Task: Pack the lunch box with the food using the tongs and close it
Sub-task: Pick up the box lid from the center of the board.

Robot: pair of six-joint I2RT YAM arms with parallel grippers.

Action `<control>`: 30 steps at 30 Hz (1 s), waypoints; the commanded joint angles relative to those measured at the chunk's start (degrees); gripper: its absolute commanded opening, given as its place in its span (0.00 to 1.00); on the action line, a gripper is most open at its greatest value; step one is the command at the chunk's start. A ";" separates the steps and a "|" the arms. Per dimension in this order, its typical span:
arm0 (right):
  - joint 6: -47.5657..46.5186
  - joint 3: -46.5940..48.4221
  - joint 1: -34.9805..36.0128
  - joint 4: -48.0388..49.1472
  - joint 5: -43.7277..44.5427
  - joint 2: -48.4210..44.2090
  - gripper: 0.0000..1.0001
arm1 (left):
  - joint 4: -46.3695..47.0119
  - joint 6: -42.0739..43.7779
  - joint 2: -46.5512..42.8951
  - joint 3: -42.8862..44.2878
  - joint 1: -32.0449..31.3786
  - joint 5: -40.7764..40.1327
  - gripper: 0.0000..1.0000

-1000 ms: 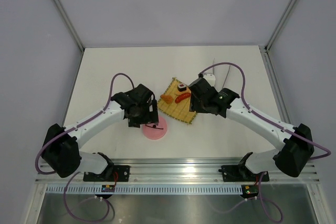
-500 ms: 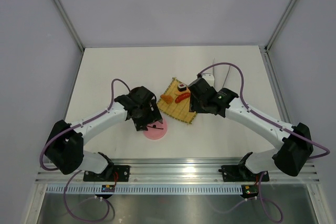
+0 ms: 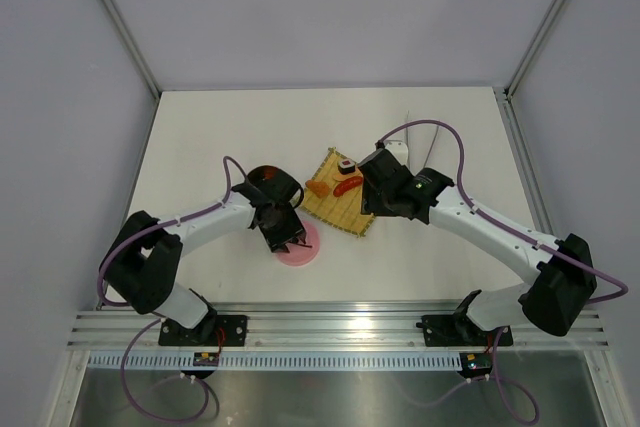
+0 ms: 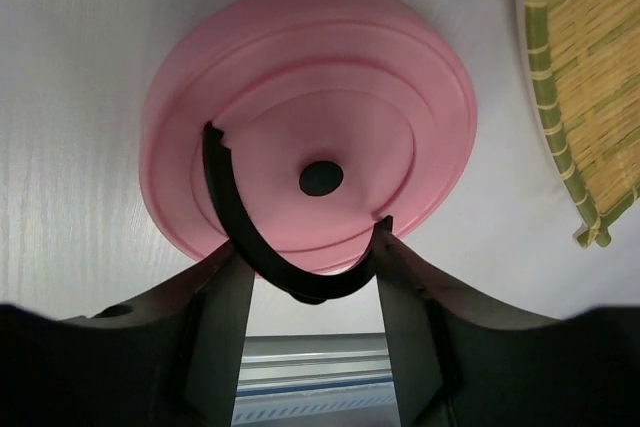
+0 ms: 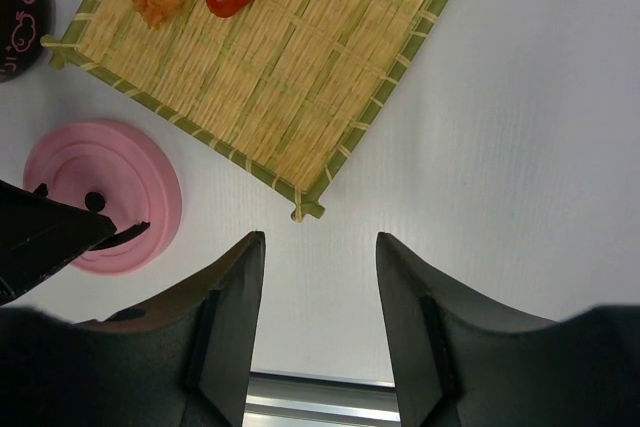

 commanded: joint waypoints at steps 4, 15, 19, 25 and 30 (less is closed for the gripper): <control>-0.56 -0.36 -0.65 1.27 0.33 0.45 0.55 | -0.50 0.73 -0.89 2.30 -0.02 -3.62 0.40; -0.65 -0.36 -0.74 2.32 -0.46 1.24 0.52 | -8.05 16.62 1.04 6.60 0.07 -3.45 0.19; -1.09 0.16 -0.74 2.85 -0.99 2.56 0.52 | -13.14 25.68 3.15 10.12 -0.02 -7.83 0.20; -1.18 1.13 -0.74 3.29 -1.60 3.79 0.52 | -14.22 31.85 7.01 13.46 -0.02 -8.29 0.19; -0.91 0.96 -0.74 2.94 -1.43 3.53 0.52 | -12.02 32.11 8.16 13.73 -0.02 -4.16 0.00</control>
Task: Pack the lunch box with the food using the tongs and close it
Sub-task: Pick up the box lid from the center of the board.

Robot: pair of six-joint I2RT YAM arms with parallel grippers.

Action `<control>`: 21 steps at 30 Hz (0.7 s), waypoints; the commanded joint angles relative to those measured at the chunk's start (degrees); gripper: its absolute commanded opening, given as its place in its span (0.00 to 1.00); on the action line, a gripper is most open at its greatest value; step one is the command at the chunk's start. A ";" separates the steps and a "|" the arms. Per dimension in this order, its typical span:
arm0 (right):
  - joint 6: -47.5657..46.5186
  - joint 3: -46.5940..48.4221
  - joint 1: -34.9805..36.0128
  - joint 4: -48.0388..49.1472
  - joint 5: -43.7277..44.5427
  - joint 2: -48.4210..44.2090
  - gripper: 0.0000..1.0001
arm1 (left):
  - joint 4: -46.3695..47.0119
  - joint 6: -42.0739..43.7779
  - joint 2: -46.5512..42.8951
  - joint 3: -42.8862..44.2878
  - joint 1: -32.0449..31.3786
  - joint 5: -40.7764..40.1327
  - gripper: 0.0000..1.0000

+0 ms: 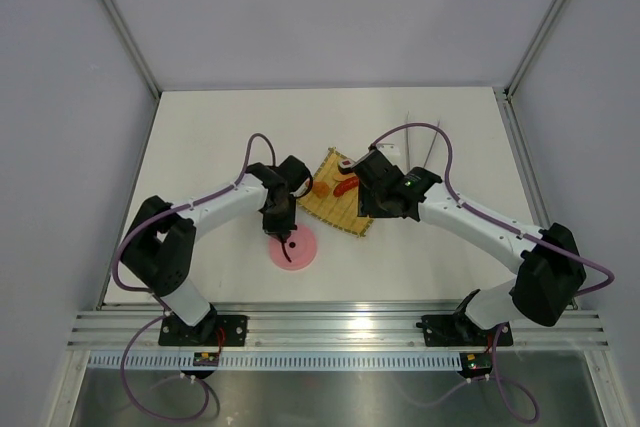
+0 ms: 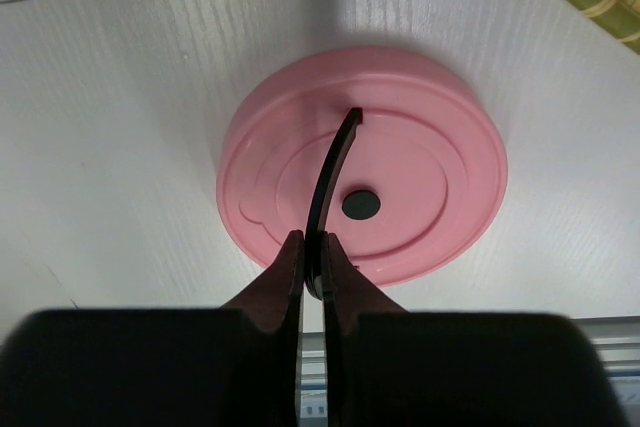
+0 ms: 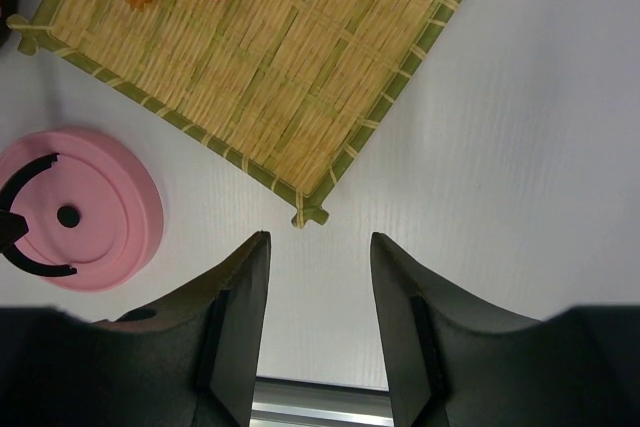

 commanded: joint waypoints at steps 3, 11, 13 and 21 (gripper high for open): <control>-0.01 1.00 -0.52 0.99 0.30 -0.76 0.52 | 1.41 2.36 0.92 1.93 -0.19 2.01 0.00; 0.69 0.82 -0.52 0.99 0.21 -1.64 0.51 | -2.54 6.13 -0.39 4.99 -1.33 -4.13 0.00; 0.86 0.73 -0.52 1.08 0.04 -1.64 0.51 | -3.86 7.02 -0.31 5.88 -1.77 -6.68 0.00; 1.13 0.29 -0.52 1.52 -0.49 -1.90 0.51 | -4.13 8.52 3.47 6.94 -5.02 -11.70 0.00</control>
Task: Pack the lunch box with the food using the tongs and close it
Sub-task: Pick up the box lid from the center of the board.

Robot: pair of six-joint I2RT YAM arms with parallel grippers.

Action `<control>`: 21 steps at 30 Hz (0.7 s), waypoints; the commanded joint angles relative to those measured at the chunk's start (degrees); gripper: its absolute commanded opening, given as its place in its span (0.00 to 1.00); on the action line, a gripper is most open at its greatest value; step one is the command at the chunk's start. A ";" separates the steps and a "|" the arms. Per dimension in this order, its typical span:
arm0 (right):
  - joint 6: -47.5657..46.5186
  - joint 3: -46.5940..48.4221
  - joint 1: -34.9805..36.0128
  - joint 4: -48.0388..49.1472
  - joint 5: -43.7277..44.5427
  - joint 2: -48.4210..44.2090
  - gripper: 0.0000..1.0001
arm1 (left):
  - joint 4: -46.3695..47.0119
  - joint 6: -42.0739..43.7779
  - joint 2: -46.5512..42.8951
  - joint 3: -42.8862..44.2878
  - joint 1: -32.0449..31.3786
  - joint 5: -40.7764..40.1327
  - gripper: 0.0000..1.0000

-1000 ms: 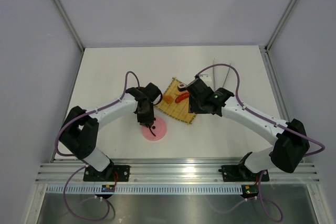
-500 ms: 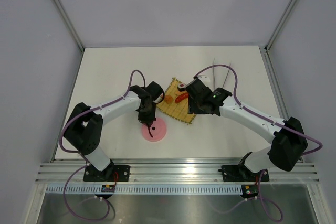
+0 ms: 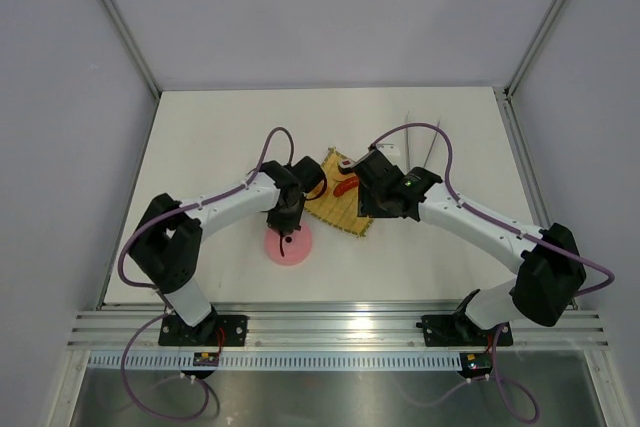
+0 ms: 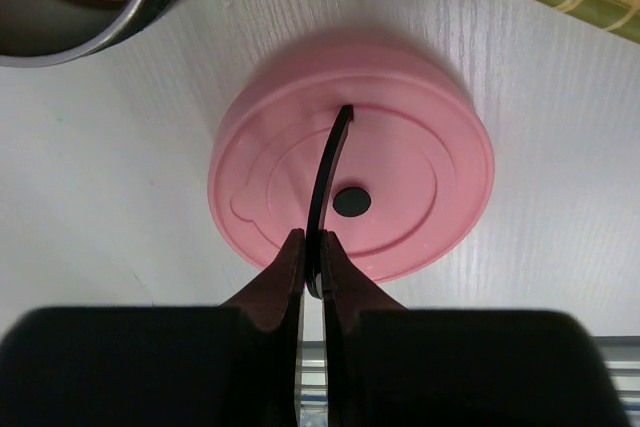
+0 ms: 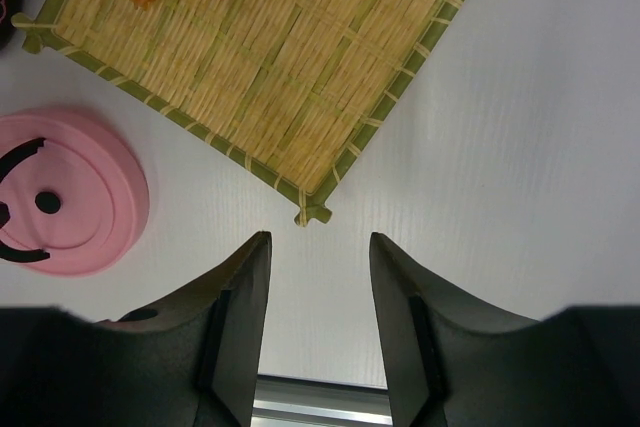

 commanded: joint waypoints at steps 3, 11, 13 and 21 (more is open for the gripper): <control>1.11 -0.21 -0.52 1.52 0.01 -2.41 0.51 | 0.03 1.08 2.82 1.47 -1.68 -4.07 0.00; 1.90 -1.97 -0.61 2.14 -0.43 -3.29 0.51 | -3.31 -1.81 7.30 4.72 -3.97 -10.75 0.00; 2.07 -2.23 -0.52 2.31 -0.43 -3.55 0.51 | -4.36 -2.86 7.57 5.51 -4.58 -12.15 0.00; 2.51 -3.46 -0.52 3.37 -0.86 -3.73 0.51 | -7.88 -6.21 8.01 9.64 -7.04 -14.79 0.00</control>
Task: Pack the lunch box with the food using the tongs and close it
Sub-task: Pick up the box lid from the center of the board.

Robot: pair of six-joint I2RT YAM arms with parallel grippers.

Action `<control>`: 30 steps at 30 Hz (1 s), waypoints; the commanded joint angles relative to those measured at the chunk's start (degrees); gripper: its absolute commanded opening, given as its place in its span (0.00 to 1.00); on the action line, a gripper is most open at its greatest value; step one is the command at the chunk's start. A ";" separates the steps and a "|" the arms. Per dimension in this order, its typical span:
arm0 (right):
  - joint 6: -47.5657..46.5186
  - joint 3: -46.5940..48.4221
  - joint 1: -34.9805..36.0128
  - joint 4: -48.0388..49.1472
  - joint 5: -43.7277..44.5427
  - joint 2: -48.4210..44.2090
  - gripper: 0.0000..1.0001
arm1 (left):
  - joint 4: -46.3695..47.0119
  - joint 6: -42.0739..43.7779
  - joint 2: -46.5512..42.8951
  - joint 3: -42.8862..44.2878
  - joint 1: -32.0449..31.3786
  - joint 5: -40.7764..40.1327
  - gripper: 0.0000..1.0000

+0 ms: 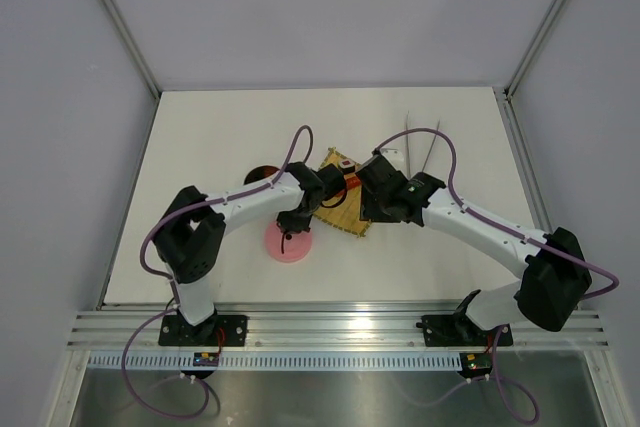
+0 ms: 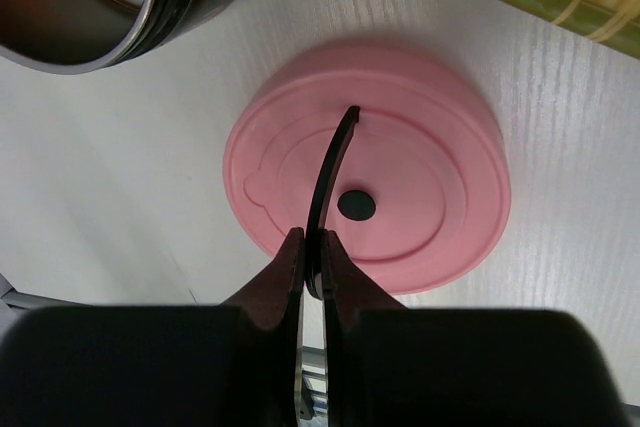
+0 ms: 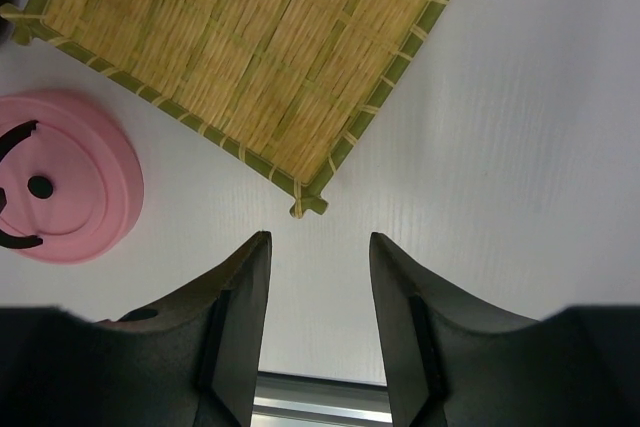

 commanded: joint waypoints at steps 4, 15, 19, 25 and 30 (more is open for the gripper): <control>0.46 -0.32 -0.52 2.45 -0.94 -1.15 0.51 | -1.74 -3.04 -0.21 3.27 -2.35 -5.14 0.00; 3.43 -4.35 -0.52 9.03 -8.30 0.43 0.47 | -0.69 -4.01 2.34 2.04 -3.50 -4.97 0.00; 7.83 -9.44 -0.43 19.46 -18.65 3.07 0.33 | -0.86 -4.19 2.08 2.65 -3.50 -4.97 0.00; 11.35 -9.90 1.94 25.82 -20.97 8.78 0.00 | 0.10 -4.19 1.55 2.30 -3.50 -2.69 0.00; 13.37 -10.33 1.94 30.13 -22.90 14.40 0.00 | 1.59 -4.54 0.93 1.69 -3.50 0.13 0.00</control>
